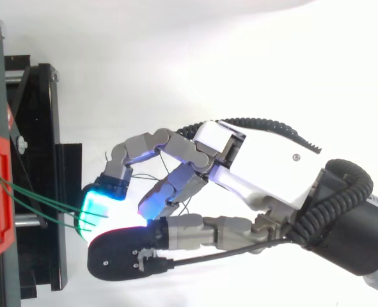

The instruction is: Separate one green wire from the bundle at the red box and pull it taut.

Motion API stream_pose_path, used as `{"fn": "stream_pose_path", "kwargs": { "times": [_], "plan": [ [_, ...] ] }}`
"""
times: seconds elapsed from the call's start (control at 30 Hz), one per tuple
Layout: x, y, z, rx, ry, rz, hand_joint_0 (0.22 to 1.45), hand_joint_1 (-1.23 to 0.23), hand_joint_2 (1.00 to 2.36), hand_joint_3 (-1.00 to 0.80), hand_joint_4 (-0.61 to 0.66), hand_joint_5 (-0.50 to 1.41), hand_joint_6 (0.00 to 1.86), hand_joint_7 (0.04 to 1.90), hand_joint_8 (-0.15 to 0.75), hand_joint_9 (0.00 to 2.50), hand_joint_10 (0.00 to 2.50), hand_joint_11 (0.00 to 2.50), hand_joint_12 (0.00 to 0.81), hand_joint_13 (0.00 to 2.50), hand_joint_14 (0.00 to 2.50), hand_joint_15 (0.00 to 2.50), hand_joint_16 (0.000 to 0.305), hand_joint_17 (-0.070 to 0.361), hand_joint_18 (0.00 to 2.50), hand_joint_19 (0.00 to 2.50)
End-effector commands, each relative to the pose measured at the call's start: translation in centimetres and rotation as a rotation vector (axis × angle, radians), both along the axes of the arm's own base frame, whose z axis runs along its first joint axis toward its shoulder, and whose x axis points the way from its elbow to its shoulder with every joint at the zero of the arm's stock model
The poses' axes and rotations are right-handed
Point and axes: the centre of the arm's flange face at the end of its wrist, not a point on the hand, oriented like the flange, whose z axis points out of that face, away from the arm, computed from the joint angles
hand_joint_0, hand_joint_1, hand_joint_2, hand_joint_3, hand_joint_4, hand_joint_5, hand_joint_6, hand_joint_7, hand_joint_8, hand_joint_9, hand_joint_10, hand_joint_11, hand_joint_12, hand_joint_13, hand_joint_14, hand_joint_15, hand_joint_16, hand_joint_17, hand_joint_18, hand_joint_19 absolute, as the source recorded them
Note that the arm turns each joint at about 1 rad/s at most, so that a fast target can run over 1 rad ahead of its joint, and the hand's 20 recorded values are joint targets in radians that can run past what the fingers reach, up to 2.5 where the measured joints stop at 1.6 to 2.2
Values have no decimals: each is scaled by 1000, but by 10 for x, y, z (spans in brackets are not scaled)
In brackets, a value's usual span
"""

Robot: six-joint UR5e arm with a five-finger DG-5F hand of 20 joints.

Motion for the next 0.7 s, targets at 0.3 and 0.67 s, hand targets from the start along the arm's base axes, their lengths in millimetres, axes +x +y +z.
{"fn": "stream_pose_path", "kwargs": {
  "times": [0.3,0.67],
  "plan": [
    [0,0,0,5,-3,-1,736,-875,1004,-455,-22,-203,928,967,251,1197,21,1027,357,1049,23,554,47,105,859,468],
    [0,-2,0,11,-2,-4,616,-833,1000,-500,62,-195,914,944,250,1200,21,1011,353,1036,23,550,46,103,850,484]
  ]
}}
